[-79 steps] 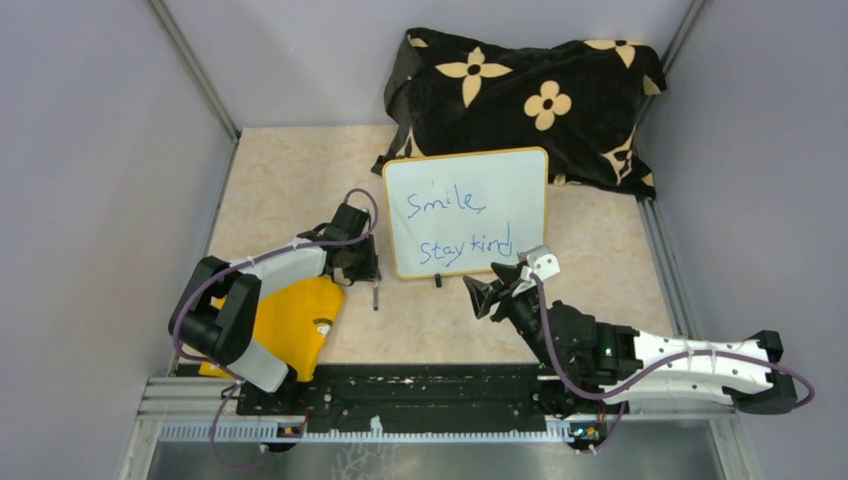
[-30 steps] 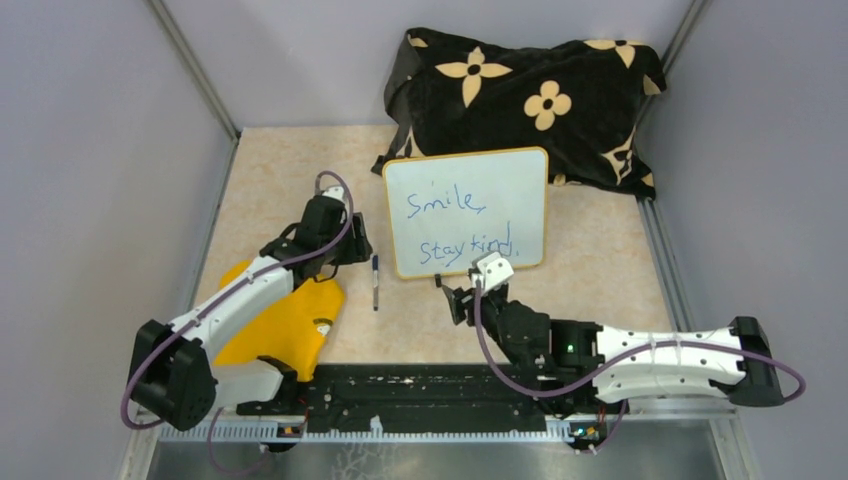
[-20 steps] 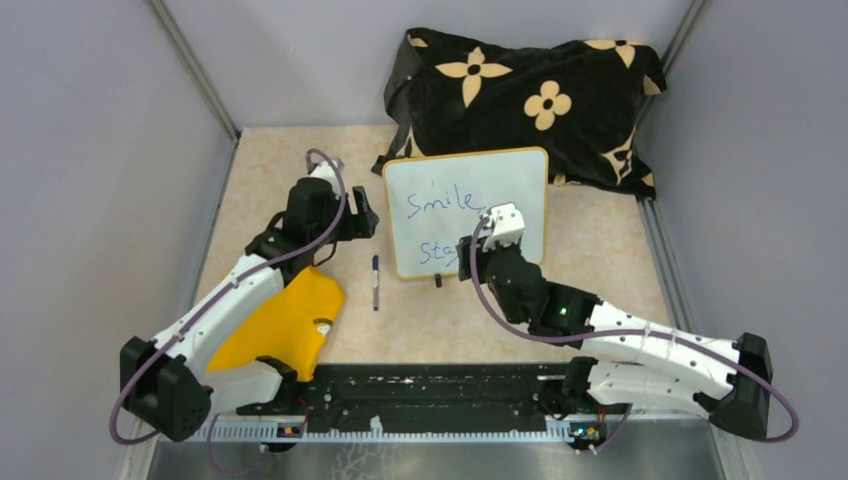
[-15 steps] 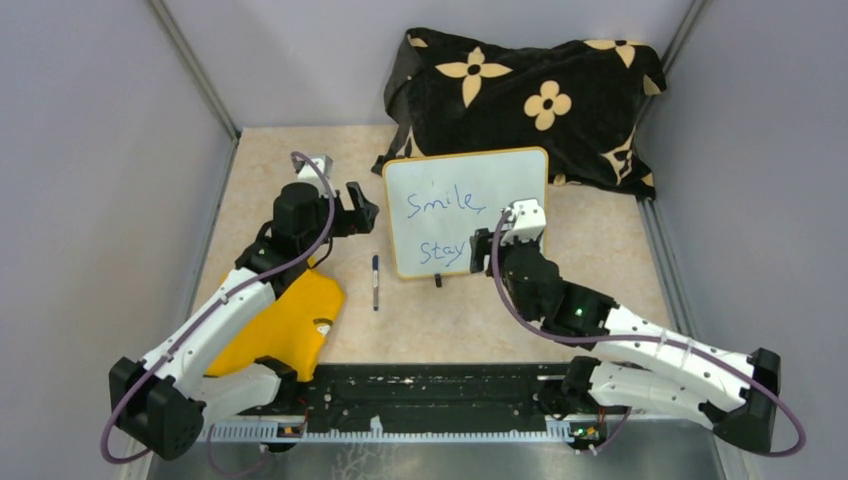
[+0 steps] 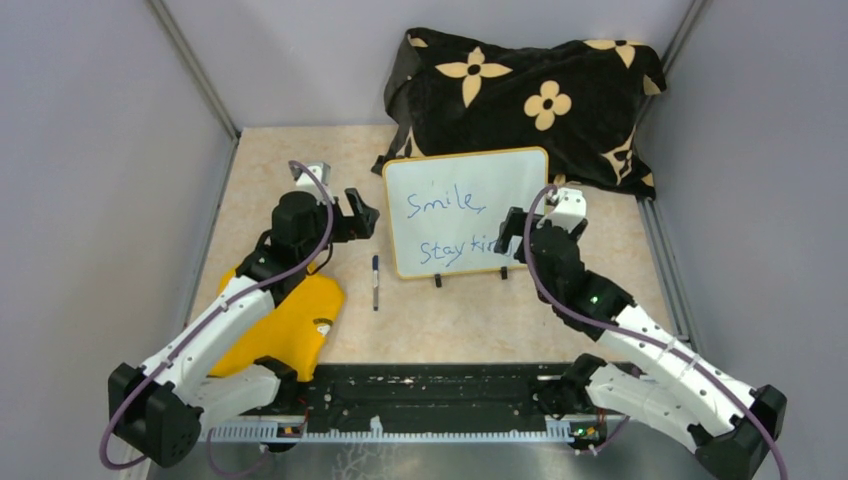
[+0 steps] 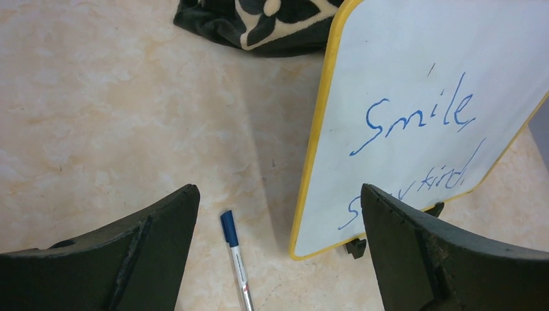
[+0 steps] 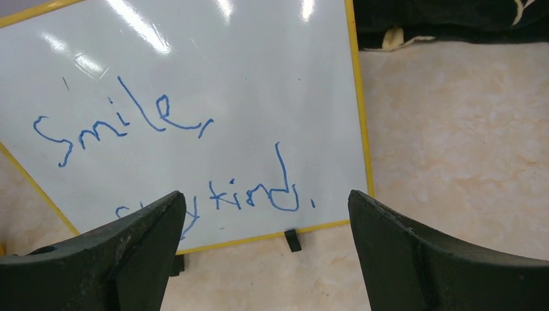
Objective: Write a sentence on the whiteboard
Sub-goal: Reset both arms
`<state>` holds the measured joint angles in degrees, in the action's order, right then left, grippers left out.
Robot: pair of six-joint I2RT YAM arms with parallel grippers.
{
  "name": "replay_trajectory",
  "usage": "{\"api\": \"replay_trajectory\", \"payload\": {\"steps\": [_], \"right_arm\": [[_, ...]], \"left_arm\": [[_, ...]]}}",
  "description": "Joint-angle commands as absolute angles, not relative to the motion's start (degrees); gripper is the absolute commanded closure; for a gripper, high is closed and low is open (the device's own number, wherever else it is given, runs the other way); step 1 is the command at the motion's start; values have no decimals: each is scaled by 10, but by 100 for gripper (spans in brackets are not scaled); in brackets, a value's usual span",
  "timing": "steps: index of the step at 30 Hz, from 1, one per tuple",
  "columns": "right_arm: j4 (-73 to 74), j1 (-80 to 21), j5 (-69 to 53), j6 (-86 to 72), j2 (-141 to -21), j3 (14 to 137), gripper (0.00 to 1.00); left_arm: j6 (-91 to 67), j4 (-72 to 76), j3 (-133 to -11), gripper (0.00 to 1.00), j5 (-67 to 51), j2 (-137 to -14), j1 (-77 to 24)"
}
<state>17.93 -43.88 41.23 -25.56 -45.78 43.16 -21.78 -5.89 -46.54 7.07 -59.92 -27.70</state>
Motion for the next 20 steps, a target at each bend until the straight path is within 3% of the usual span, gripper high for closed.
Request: {"api": "replay_trajectory", "payload": {"steps": [1,7,14,20], "right_arm": [[183,-397,355,-329,-445,436,6],[206,-274,310,-395,-407,427,5],[157,-266,380,-303,-317,419,1],[148,-267,366,-251,-316,423,1]], "left_arm": [[-218,-34,-459,1,47,-582,-276],[-195,-30,-457,1,25,-565,-277],[-165,-39,-480,1,65,-528,-288],[-155,-26,-477,1,74,-525,-292]]}}
